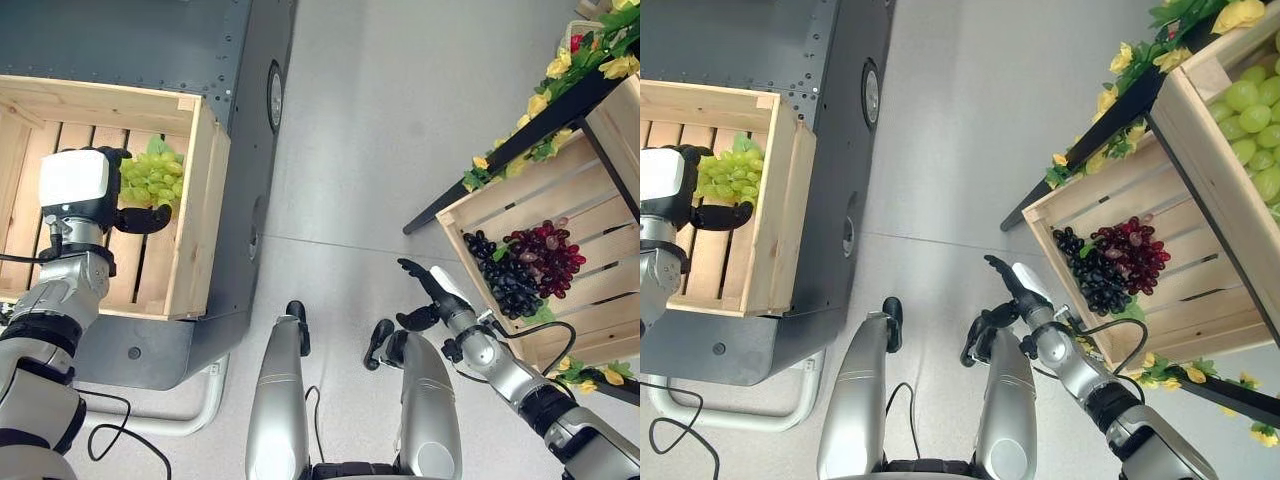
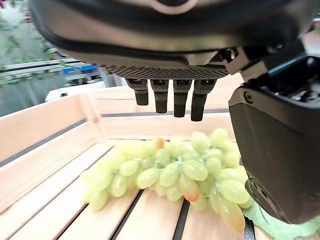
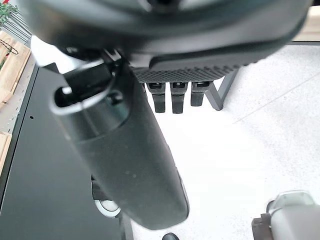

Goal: Pick up the fruits from the basket on one side to the basket on the other side

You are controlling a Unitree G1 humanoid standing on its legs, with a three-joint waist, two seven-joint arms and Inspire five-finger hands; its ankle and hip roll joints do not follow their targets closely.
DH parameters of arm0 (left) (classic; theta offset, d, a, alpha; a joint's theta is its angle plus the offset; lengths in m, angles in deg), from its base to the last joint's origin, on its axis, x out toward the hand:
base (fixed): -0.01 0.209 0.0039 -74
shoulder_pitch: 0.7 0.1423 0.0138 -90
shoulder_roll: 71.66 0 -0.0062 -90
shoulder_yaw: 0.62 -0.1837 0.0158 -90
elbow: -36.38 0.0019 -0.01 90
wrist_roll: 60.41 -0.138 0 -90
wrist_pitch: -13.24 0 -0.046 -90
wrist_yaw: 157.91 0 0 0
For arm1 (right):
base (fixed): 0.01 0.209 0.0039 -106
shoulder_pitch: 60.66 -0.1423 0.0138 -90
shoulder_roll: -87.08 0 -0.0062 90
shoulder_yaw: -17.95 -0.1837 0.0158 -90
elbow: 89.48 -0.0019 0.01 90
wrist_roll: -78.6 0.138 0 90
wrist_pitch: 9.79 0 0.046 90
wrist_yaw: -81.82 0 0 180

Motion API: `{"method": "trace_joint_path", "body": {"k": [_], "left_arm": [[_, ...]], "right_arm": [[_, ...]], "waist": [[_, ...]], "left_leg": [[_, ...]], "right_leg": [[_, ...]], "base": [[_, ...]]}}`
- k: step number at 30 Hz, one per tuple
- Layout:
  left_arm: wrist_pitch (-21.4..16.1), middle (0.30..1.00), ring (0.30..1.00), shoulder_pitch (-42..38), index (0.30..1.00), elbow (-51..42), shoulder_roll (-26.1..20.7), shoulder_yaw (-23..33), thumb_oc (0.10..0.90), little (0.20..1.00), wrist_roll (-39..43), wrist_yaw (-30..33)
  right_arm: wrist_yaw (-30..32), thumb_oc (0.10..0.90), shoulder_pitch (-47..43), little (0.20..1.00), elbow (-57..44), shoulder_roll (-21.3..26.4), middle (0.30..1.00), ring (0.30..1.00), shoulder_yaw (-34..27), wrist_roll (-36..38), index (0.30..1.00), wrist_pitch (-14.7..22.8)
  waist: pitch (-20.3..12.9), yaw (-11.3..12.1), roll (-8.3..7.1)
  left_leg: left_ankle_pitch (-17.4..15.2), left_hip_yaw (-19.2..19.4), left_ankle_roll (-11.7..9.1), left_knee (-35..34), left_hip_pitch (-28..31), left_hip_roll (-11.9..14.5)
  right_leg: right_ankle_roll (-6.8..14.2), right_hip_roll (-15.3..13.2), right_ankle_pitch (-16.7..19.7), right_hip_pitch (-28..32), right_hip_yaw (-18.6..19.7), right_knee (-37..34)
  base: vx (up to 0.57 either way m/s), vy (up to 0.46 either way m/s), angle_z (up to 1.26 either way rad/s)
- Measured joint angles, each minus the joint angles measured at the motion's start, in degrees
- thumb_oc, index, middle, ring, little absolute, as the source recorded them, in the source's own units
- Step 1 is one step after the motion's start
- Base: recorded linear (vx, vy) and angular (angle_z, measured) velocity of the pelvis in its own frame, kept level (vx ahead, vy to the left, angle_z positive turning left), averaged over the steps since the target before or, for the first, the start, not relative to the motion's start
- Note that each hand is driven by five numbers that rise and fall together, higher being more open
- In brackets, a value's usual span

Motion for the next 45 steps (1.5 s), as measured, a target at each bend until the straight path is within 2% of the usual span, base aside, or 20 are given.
{"method": "trace_joint_path", "body": {"k": [2,6,12,14,17,19,22,27,32,38,39,45], "left_arm": [[0.1,0.900,0.900,-1.1,0.900,0.1,-0.4,-0.8,0.800,0.900,-1.8,0.3],[1.9,0.900,0.900,-8.1,0.900,1.4,-1.6,-6.5,0.800,0.900,-7.4,2.2],[4.4,0.900,0.900,-13.8,0.900,1.3,-1.6,-12.4,0.800,0.900,-13.6,1.9],[6.4,0.900,0.900,-15.5,0.900,2.0,-1.6,-14.9,0.800,0.900,-15.8,0.5],[7.2,0.900,0.900,-16.2,0.900,2.4,-1.6,-15.4,0.800,0.900,-16.0,-1.6],[8.1,0.900,0.900,-16.3,0.900,2.5,-1.6,-15.4,0.800,0.900,-15.6,-5.3],[9.0,0.900,0.900,-16.3,0.900,2.5,-1.6,-15.3,0.800,0.900,-10.5,-8.9],[9.3,0.900,0.900,-16.7,0.900,2.3,-1.4,-10.7,0.800,0.900,-4.8,-14.0],[11.3,0.900,0.900,-16.3,0.900,2.6,-1.2,-6.2,0.800,0.900,0.4,-18.8],[15.3,0.900,0.900,-14.7,0.900,10.0,-0.5,1.6,0.800,0.900,6.0,-20.0],[15.5,0.900,0.900,-13.0,0.900,11.0,-0.4,4.3,0.800,0.900,6.2,-20.1],[15.7,0.900,0.900,-8.2,0.900,13.3,0.2,6.3,0.800,0.900,5.7,-19.6]], "right_arm": [[-0.7,0.800,0.0,0.900,0.0,0.1,0.900,0.900,0.0,0.0,0.900,0.0],[-1.2,0.800,-0.6,0.900,0.1,0.1,0.900,0.900,0.0,0.2,0.900,0.3],[-1.5,0.800,-1.7,0.900,-0.1,0.1,0.900,0.900,0.0,3.1,0.900,0.4],[-1.5,0.800,-1.8,0.900,-0.1,0.1,0.900,0.900,0.0,4.0,0.900,0.6],[-1.6,0.800,-1.4,0.900,-0.1,0.3,0.900,0.900,0.0,4.1,0.900,0.6],[-1.7,0.800,-1.2,0.900,-0.2,0.4,0.900,0.900,0.0,4.5,0.900,0.6],[-1.7,0.800,-1.7,0.900,-0.3,0.5,0.900,0.900,0.0,4.5,0.900,0.6],[-1.7,0.800,-1.6,0.900,-1.5,0.6,0.900,0.900,0.0,4.4,0.900,0.6],[-1.7,0.800,-2.0,0.900,-1.9,0.6,0.900,0.900,0.1,4.3,0.900,0.6],[-1.7,0.800,-2.0,0.900,-2.0,0.6,0.900,0.900,0.1,4.0,0.900,0.7],[-1.7,0.800,-2.0,0.900,-2.0,0.5,0.900,0.900,0.1,4.0,0.900,0.7],[-1.7,0.800,-1.7,0.900,-2.4,0.5,0.900,0.900,0.0,4.0,0.900,0.8]], "waist": [[0.0,-0.2,-0.09],[0.1,-0.6,-1.00],[0.0,-1.2,-2.01],[0.0,-1.6,-2.40],[0.0,-1.9,-2.66],[0.0,-1.9,-2.78],[0.0,-2.1,-2.85],[0.0,-2.5,-2.83],[0.0,-2.6,-2.78],[0.0,-2.0,-2.72],[0.0,-1.8,-2.71],[-0.1,0.1,-2.67]], "left_leg": [[-0.1,0.0,0.0,0.1,-0.3,0.3],[-0.2,0.1,-0.2,1.1,-2.3,1.5],[-0.9,0.2,0.0,2.5,-4.7,2.1],[-0.9,0.2,0.0,2.7,-5.9,2.1],[-1.1,0.1,0.2,3.2,-7.2,2.2],[-1.1,0.1,0.3,3.2,-7.7,2.1],[-1.1,-0.1,0.3,3.4,-8.9,2.2],[-1.0,-0.2,0.2,3.2,-9.1,2.2],[-0.8,-0.3,-0.2,2.7,-8.9,2.1],[-0.3,-1.1,-0.9,1.7,-8.8,2.0],[-0.2,-1.3,-1.1,1.4,-8.5,1.9],[0.4,-2.1,-1.5,0.0,-6.8,1.8]], "right_leg": [[0.0,0.2,0.0,-0.1,-0.2,-0.2],[-0.1,1.0,0.0,-1.2,-0.7,-0.2],[0.3,1.5,0.2,-3.1,-0.6,0.0],[0.5,1.5,0.4,-4.2,-0.6,0.0],[0.6,1.6,0.5,-5.2,-0.7,0.0],[0.7,1.6,0.5,-5.6,-0.7,-0.1],[0.6,1.6,0.6,-6.7,-0.8,0.0],[0.5,1.6,0.6,-6.9,-0.9,-0.1],[0.2,1.5,0.4,-6.9,-1.2,-0.1],[-0.6,1.3,0.0,-6.5,-2.4,-0.1],[-0.7,1.4,-0.1,-6.2,-2.6,-0.3],[-1.3,1.3,-0.4,-4.2,-3.5,-1.1]], "base": [[0.00,0.043,0.00],[0.00,0.000,0.00],[0.02,0.053,-0.03],[0.01,0.022,0.00],[0.00,0.000,0.00],[0.00,0.016,0.01],[0.00,0.000,0.00],[0.00,0.000,0.00],[0.00,-0.008,0.00],[-0.03,-0.053,0.07],[-0.02,-0.024,0.06],[-0.03,-0.036,0.06]]}}
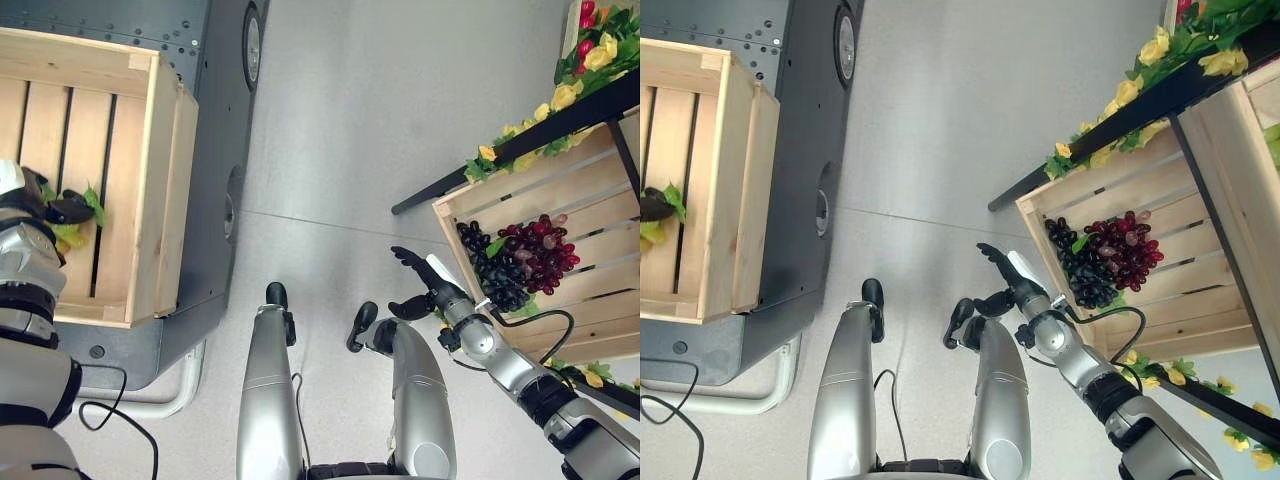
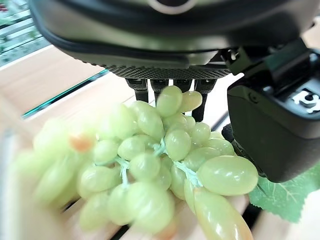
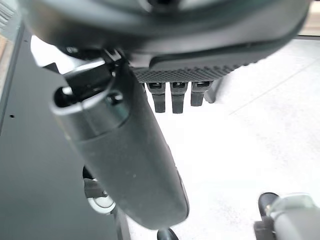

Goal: Pick up the fruits from the basket on one side to the basket on the other side

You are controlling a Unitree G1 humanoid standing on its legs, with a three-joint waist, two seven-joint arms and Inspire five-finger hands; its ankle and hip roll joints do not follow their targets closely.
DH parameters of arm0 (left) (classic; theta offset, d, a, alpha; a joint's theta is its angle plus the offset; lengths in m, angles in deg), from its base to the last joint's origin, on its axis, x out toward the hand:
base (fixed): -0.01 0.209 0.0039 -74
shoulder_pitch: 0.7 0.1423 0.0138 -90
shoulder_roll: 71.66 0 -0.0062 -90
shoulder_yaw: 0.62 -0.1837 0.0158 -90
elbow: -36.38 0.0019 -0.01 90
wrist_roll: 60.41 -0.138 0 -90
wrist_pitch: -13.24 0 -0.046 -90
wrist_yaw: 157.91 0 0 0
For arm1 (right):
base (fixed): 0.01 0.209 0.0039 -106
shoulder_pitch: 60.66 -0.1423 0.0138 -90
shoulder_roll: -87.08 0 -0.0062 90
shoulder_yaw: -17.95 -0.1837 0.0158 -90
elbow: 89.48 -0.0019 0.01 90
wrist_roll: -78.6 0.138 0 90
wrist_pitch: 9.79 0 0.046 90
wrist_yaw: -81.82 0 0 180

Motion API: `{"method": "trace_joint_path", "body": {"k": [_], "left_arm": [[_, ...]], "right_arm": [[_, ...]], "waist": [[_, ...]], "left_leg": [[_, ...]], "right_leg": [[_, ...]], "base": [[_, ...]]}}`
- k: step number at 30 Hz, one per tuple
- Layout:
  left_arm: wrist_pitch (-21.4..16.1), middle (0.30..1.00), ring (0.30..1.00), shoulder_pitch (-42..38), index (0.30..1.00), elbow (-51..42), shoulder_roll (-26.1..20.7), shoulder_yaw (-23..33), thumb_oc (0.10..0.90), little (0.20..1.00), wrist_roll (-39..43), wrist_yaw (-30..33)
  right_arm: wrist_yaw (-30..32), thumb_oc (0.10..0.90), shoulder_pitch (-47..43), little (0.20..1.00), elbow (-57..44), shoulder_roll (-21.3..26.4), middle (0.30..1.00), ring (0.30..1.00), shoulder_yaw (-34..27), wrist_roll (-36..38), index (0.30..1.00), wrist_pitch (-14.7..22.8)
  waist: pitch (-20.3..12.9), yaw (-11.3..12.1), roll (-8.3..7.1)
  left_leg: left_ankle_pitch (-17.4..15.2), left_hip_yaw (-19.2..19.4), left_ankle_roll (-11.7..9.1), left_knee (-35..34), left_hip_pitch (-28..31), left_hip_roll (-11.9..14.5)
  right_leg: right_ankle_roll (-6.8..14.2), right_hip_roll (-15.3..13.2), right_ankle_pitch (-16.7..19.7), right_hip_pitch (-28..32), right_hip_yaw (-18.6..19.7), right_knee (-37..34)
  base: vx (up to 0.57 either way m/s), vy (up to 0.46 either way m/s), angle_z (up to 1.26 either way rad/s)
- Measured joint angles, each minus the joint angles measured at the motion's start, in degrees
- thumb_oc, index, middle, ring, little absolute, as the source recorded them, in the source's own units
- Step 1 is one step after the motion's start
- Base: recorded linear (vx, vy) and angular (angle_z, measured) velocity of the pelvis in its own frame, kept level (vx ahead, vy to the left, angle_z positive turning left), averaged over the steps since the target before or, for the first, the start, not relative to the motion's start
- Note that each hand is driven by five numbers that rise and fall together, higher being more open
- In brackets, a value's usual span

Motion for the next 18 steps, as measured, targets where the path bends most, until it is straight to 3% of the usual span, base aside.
{"method": "trace_joint_path", "body": {"k": [1,2,3,8,14,18], "left_arm": [[-0.1,0.900,0.900,0.2,0.900,0.0,0.1,0.0,0.800,0.900,-0.6,0.4],[-0.6,0.568,0.568,0.7,0.568,0.0,0.3,0.0,0.579,0.568,-1.5,1.2],[-1.1,0.300,0.300,1.2,0.300,0.2,0.5,0.0,0.400,0.300,-1.8,1.8],[-3.9,0.300,0.300,3.4,0.300,0.5,0.6,0.6,0.400,0.300,-2.6,7.4],[-12.4,0.300,0.300,8.3,0.300,-0.8,1.1,3.3,0.400,0.300,-0.6,14.2],[-15.8,0.300,0.300,10.5,0.300,-2.0,3.1,5.7,0.400,0.300,1.9,16.4]], "right_arm": [[0.0,0.800,0.1,0.900,0.0,0.0,0.900,0.900,0.0,0.0,0.900,0.0],[0.0,0.800,0.1,0.900,0.0,0.0,0.900,0.900,0.0,0.1,0.900,0.2],[0.0,0.800,0.2,0.900,0.0,0.0,0.900,0.900,0.0,0.5,0.900,0.3],[0.0,0.800,0.3,0.900,0.1,0.0,0.900,0.900,-0.1,2.4,0.900,0.7],[0.0,0.800,0.2,0.900,0.7,-0.2,0.900,0.900,-0.3,4.6,0.900,1.1],[0.0,0.800,0.6,0.900,0.7,-0.4,0.900,0.900,-0.3,4.6,0.900,1.2]], "waist": [[0.0,0.2,0.00],[0.0,0.5,0.00],[0.0,0.6,0.00],[0.0,0.6,-0.01],[0.0,0.7,-0.04],[0.0,0.7,-0.08]], "left_leg": [[0.0,-0.1,0.0,0.0,0.0,0.0],[0.1,-0.1,0.0,0.0,0.0,0.1],[0.0,-0.1,0.0,0.0,0.0,0.1],[0.1,-0.1,-0.2,0.0,-0.1,0.2],[0.0,-0.2,0.0,0.1,0.3,0.1],[0.0,0.0,0.1,-0.2,1.3,-0.1]], "right_leg": [[-0.2,0.0,-0.1,0.0,-0.1,0.0],[-0.4,0.1,-0.2,0.0,-0.1,0.0],[-0.4,0.1,-0.2,0.0,-0.1,0.0],[-0.2,0.3,-0.1,0.0,-0.3,0.1],[-0.2,0.2,-0.1,0.8,-0.6,-0.2],[-0.1,0.1,-0.1,1.7,-0.3,-0.3]], "base": [[-0.03,-0.033,0.06],[0.00,0.000,0.00],[0.00,0.000,0.00],[-0.01,-0.033,0.01],[0.00,-0.024,0.03],[0.00,0.000,0.00]]}}
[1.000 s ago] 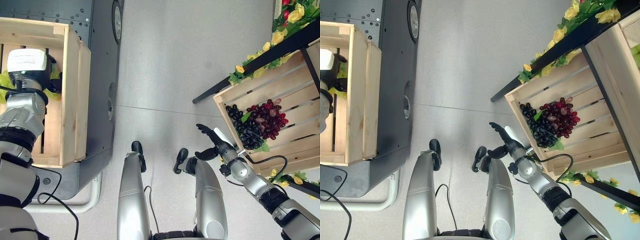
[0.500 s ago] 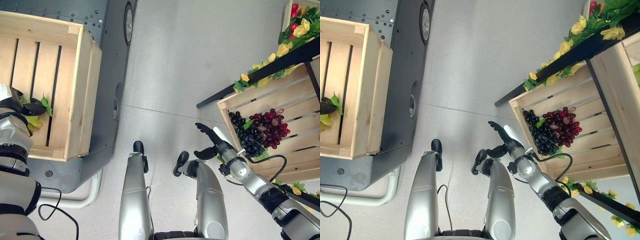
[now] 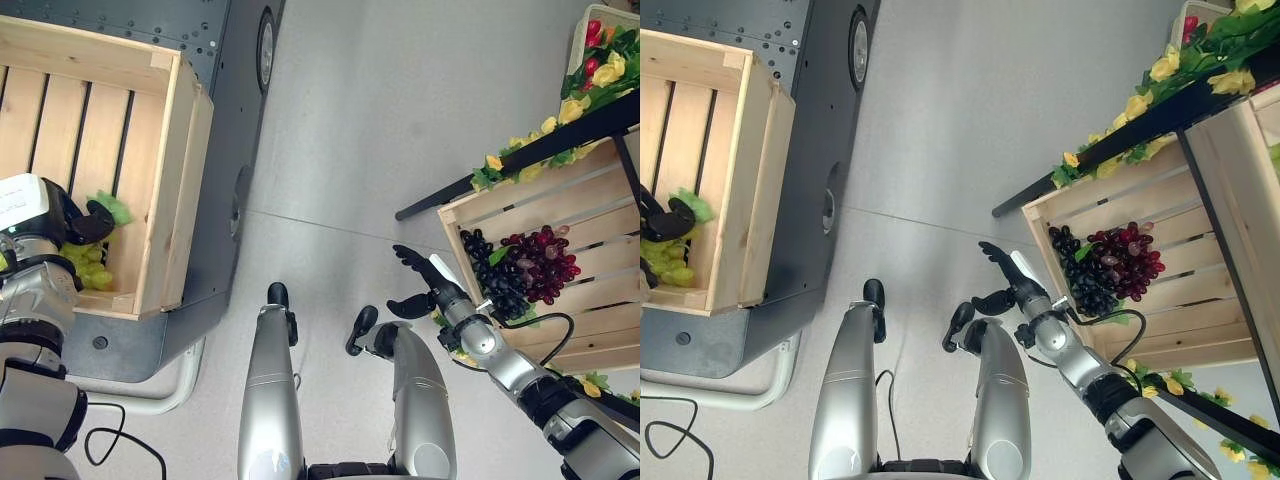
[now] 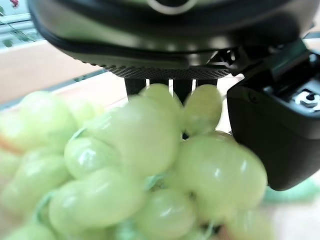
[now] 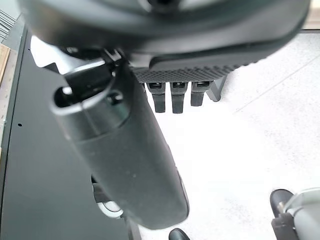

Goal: Pick up the fruits from the basket on one side to the basket on the other side

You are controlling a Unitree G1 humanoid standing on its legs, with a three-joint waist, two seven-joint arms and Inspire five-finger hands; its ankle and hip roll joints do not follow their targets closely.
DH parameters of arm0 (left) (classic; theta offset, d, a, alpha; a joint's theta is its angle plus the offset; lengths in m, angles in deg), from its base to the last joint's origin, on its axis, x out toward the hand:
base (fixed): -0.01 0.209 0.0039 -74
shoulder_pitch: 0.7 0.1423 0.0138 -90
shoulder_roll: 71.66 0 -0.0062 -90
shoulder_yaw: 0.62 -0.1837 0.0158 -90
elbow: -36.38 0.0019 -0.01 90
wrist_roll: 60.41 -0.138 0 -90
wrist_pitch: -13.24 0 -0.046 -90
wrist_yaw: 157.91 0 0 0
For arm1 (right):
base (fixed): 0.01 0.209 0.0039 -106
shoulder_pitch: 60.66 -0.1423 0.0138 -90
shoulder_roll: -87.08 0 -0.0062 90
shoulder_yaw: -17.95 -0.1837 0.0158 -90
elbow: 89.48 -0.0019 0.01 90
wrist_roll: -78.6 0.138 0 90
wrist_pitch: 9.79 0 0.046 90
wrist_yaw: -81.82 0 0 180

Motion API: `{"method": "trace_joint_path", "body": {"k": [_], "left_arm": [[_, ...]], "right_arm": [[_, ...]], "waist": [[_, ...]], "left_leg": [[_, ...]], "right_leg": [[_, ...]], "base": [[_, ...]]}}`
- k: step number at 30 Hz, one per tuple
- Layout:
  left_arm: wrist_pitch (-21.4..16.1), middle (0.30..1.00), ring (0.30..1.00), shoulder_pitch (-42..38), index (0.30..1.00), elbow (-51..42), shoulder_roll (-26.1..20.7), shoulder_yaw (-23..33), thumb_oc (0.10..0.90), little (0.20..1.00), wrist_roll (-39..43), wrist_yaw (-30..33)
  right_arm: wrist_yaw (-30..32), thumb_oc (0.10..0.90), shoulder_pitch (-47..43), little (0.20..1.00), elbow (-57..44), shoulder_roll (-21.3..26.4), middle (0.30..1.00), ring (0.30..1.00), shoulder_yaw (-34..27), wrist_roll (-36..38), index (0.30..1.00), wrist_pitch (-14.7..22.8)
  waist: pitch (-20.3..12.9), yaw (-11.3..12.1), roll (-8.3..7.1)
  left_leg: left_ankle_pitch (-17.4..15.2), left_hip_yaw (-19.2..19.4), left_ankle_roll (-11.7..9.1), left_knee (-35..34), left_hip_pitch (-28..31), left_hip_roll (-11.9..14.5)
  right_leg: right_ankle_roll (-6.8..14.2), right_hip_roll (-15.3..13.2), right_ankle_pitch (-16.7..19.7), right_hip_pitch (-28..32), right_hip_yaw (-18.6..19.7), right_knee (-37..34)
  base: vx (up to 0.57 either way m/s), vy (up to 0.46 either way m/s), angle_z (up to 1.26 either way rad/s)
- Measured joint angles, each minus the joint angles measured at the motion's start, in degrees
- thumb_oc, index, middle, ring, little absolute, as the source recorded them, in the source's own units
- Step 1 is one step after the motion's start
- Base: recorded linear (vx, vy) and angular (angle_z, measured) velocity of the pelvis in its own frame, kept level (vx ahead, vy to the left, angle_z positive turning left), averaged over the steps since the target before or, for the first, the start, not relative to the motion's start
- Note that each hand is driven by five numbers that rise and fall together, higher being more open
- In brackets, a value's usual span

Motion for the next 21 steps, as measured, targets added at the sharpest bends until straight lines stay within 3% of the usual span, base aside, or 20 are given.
{"method": "trace_joint_path", "body": {"k": [9,13,21], "left_arm": [[-6.3,0.300,0.300,5.4,0.300,-4.8,4.5,6.4,0.400,0.300,10.7,3.7],[-8.9,0.300,0.300,8.0,0.300,-7.0,7.2,12.4,0.400,0.300,20.9,3.7],[-12.4,0.300,0.300,10.2,0.300,-14.9,9.7,17.2,0.400,0.300,38.1,2.7]], "right_arm": [[0.0,0.800,2.7,0.900,0.0,-0.9,0.900,0.900,0.0,-0.1,0.900,0.0],[0.0,0.800,3.6,0.900,0.1,-1.8,0.900,0.900,-0.1,-0.2,0.900,0.0],[0.0,0.800,5.4,0.900,0.0,-3.5,0.900,0.900,-0.4,-0.3,0.900,0.0]], "waist": [[0.0,0.2,-0.08],[0.0,0.4,-0.13],[0.0,2.1,-0.25]], "left_leg": [[0.6,0.1,-0.3,-2.2,3.2,-0.4],[0.7,0.2,-0.4,-3.5,6.0,-0.5],[1.9,0.2,-0.6,-7.0,10.5,-1.2]], "right_leg": [[0.4,0.0,0.2,2.7,-0.1,-1.5],[0.5,0.0,0.3,5.5,-0.1,-2.7],[0.7,0.1,0.3,9.3,-0.1,-4.5]], "base": [[0.00,-0.008,0.01],[0.02,-0.014,0.00],[0.01,-0.014,0.04]]}}
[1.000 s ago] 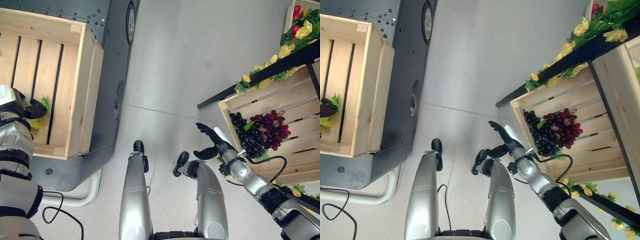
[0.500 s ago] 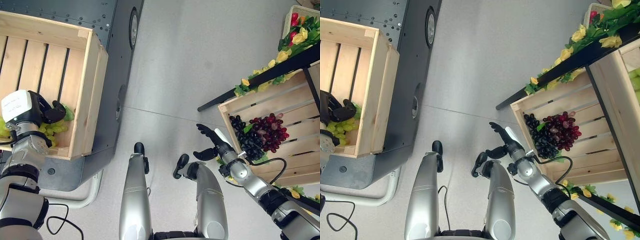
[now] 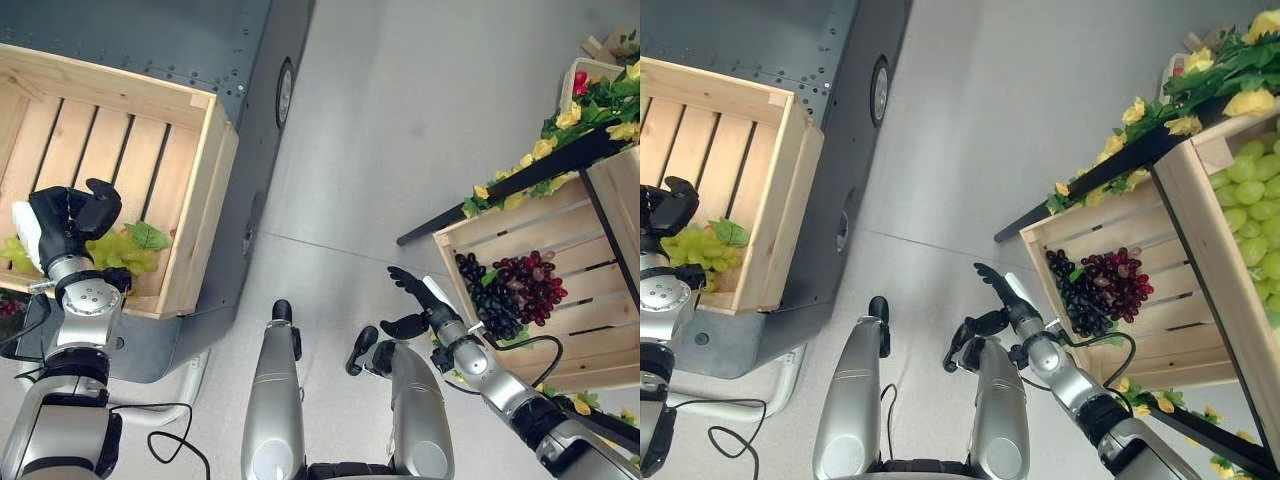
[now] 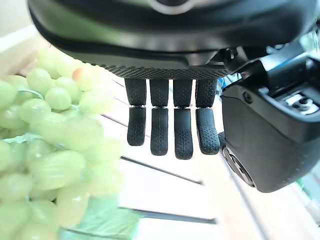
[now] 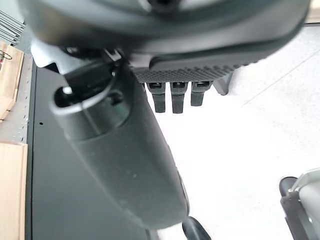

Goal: Pick up the fruits from the basket on one side to the basket on the other side

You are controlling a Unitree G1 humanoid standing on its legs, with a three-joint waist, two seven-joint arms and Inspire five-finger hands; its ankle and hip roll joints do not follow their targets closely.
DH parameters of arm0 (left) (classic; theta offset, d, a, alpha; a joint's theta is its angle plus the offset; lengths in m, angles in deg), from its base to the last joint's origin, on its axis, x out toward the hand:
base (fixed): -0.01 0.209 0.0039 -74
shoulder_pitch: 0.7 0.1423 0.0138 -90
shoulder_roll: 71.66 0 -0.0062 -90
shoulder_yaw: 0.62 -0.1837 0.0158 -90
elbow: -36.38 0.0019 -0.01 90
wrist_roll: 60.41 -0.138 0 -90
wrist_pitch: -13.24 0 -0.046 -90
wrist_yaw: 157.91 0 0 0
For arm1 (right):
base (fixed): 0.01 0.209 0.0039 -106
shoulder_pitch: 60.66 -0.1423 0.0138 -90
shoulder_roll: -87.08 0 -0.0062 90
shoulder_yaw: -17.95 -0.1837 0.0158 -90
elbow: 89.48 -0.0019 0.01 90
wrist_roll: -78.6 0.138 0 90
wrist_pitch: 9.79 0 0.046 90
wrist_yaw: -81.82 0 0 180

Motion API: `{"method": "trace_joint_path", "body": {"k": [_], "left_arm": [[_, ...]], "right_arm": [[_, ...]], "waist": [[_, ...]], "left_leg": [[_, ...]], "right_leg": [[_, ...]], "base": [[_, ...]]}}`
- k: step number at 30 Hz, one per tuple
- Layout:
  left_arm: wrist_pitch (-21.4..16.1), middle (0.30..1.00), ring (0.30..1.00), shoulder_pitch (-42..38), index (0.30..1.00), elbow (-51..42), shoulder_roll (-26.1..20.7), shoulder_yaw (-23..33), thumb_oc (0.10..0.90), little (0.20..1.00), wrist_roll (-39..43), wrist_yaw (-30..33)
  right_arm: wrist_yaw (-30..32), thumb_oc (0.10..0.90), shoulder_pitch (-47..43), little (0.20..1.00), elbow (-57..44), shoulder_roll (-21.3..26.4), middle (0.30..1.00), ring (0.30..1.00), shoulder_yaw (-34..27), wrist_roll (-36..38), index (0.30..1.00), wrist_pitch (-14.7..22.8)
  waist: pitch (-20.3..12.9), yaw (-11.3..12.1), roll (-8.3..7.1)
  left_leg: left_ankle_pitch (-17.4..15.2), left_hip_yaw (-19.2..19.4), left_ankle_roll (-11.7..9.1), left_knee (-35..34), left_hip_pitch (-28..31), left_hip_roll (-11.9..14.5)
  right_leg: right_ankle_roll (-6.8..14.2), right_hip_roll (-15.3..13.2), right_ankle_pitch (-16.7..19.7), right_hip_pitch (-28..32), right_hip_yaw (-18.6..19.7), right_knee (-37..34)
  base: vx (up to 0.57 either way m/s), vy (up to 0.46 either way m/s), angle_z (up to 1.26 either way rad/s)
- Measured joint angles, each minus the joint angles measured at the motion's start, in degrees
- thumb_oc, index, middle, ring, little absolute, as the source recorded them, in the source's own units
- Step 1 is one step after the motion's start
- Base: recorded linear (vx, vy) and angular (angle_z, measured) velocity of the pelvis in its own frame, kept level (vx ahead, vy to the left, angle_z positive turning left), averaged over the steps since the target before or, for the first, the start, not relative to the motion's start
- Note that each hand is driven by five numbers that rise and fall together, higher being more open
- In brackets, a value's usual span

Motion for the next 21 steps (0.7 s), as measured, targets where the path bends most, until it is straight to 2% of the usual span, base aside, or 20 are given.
{"method": "trace_joint_path", "body": {"k": [4,5,6,8,9,10,12,14,19,21], "left_arm": [[-1.3,0.300,0.300,0.0,0.300,-2.5,0.2,0.0,0.400,0.300,1.3,-0.3],[-1.3,0.420,0.420,0.0,0.420,-3.2,0.2,0.0,0.480,0.420,1.0,-0.1],[-1.3,0.900,0.900,0.0,0.900,-3.6,0.2,0.0,0.800,0.900,-1.5,0.7],[-0.4,0.900,0.900,0.0,0.900,-3.5,-0.5,-0.6,0.800,0.900,-10.6,3.1],[1.2,0.900,0.900,0.0,0.900,-3.5,-1.8,-2.0,0.800,0.900,-18.5,4.0],[2.0,0.900,0.900,0.0,0.900,-3.5,-2.5,-2.8,0.800,0.900,-21.9,4.3],[4.7,0.900,0.900,0.0,0.900,-2.9,-5.9,-7.4,0.800,0.900,-30.1,4.3],[6.6,0.900,0.900,0.2,0.900,-1.6,-7.5,-9.1,0.800,0.900,-33.5,4.3],[8.8,0.900,0.900,0.3,0.900,2.6,-7.9,-9.2,0.800,0.900,-34.1,6.9],[9.7,0.900,0.900,0.3,0.900,4.3,-8.2,-9.2,0.800,0.900,-36.7,8.2]], "right_arm": [[0.0,0.800,0.0,0.900,0.0,-0.2,0.900,0.900,-0.1,-0.2,0.900,0.0],[0.0,0.800,0.0,0.900,0.0,-0.3,0.900,0.900,-0.1,-0.4,0.900,0.0],[0.0,0.800,0.1,0.900,0.0,-0.4,0.900,0.900,-0.1,-0.5,0.900,0.0],[0.0,0.800,-0.1,0.900,0.0,-0.4,0.900,0.900,-0.1,-0.7,0.900,0.0],[0.0,0.800,0.0,0.900,0.0,-0.4,0.900,0.900,-0.1,-0.7,0.900,-0.1],[0.0,0.800,0.0,0.900,0.0,-0.4,0.900,0.900,-0.1,-0.7,0.900,-0.1],[-0.1,0.800,-0.1,0.900,0.0,-0.4,0.900,0.900,-0.1,-0.7,0.900,-0.1],[-0.1,0.800,0.1,0.900,0.1,-0.3,0.900,0.900,-0.2,-0.9,0.900,-0.1],[-0.2,0.800,0.7,0.900,0.2,-0.1,0.900,0.900,-0.2,-1.0,0.900,0.0],[-0.3,0.800,0.7,0.900,0.2,0.1,0.900,0.900,-0.2,-1.0,0.900,0.0]], "waist": [[0.0,0.1,0.00],[0.0,0.2,0.01],[0.0,0.3,0.00],[0.0,0.5,0.02],[0.0,0.7,0.03],[0.0,0.9,0.03],[0.0,1.0,0.06],[0.0,1.0,0.07],[0.1,1.0,0.09],[0.1,1.1,0.09]], "left_leg": [[0.3,-0.1,0.1,-0.6,0.5,-0.3],[0.4,-0.1,0.0,-0.6,0.5,-0.3],[0.4,-0.1,-0.1,-0.6,0.5,-0.4],[0.4,0.0,-0.1,-0.7,0.6,-0.4],[0.4,0.0,-0.1,-0.8,0.6,-0.4],[0.4,0.0,-0.2,-0.8,0.6,-0.4],[0.5,0.1,-0.2,-1.1,0.6,-0.4],[0.5,0.3,-0.1,-1.3,0.8,-0.4],[0.4,0.6,0.0,-1.4,0.8,-0.4],[0.4,0.6,0.0,-1.4,0.7,-0.4]], "right_leg": [[0.2,0.0,0.1,0.5,-0.1,-0.4],[0.2,0.0,0.1,0.5,-0.1,-0.4],[0.2,0.0,0.1,0.6,-0.1,-0.4],[0.3,-0.1,0.2,0.6,-0.1,-0.5],[0.3,-0.1,0.2,0.6,-0.1,-0.6],[0.3,-0.1,0.2,0.6,-0.1,-0.7],[0.3,-0.1,0.2,0.6,-0.1,-1.0],[0.4,-0.2,0.3,0.6,0.0,-1.3],[0.4,-0.3,0.3,0.6,0.0,-1.4],[0.4,-0.3,0.3,0.6,0.0,-1.4]], "base": [[0.01,-0.013,0.03],[0.00,0.000,0.00],[0.00,0.000,0.00],[0.00,0.000,0.00],[0.00,0.000,0.00],[0.00,0.000,0.00],[0.00,0.018,0.00],[-0.01,0.043,-0.03],[0.00,0.007,-0.01],[0.00,0.000,0.00]]}}
